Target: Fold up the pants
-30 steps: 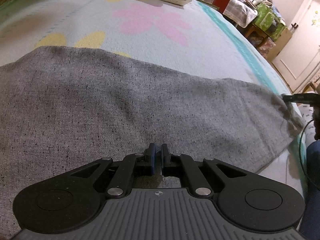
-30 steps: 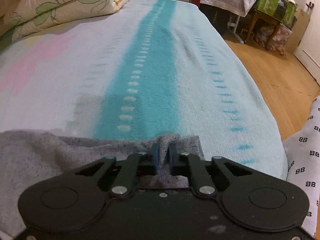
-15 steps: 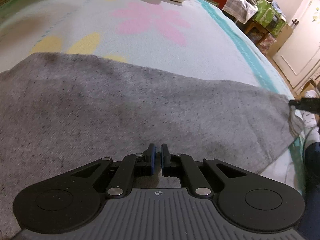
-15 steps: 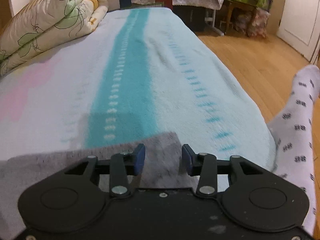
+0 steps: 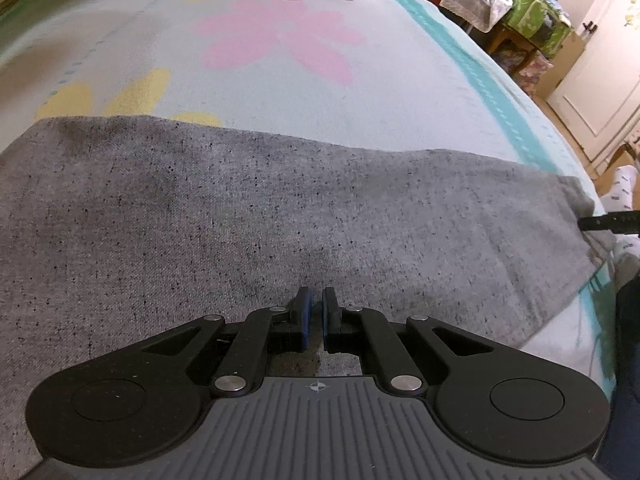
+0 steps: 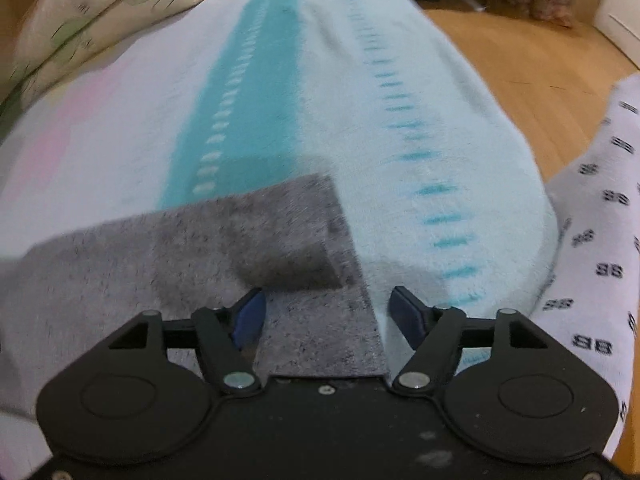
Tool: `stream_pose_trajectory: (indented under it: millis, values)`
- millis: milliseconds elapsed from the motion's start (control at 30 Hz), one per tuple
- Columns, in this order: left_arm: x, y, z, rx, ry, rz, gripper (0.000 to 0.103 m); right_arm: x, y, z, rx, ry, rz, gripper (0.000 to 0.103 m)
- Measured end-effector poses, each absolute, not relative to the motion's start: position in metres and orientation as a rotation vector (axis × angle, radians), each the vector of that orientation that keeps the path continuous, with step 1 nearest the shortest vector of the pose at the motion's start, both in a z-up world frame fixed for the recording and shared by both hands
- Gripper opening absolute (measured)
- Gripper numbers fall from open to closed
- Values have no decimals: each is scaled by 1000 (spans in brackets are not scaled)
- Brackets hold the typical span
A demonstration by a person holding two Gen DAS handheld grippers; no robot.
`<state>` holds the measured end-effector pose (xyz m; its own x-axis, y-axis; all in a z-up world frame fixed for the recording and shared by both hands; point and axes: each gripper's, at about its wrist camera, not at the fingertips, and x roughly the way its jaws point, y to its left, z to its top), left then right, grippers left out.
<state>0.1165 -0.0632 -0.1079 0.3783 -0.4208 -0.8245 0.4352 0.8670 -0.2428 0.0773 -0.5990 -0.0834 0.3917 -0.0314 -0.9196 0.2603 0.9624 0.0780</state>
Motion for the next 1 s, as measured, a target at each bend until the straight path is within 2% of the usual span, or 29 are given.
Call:
stream_pose_trajectory:
  millis: [67,167,233,267,433,667,833,1000]
  values:
    - [115,-69,-106,20,1053,-549,6,79,-595,-84,201,1167,-155,72]
    - [114,-80,-103,19,1063,-573,6,75,-598,-83,239,1157,-127,50]
    - [113,-92,-100,29,1065,-590,6,69,-609,-83,343,1138,-100,20]
    - [112,-99,-98,33,1063,-602,6,66,-614,-84,401,1125,-87,15]
    - [116,-139,-87,6,1072,-670,6,62,-601,-80,368,1084,-107,13]
    - [149,-207,-92,7,1081,-669,6,50,-614,-70,470,992,-101,13]
    - [179,-226,-111,-36,1122,-583,5,47,-619,-67,498,957,-86,13]
    - [189,-235,-106,-68,1145,-563,5,42,-622,-65,522,920,-80,13]
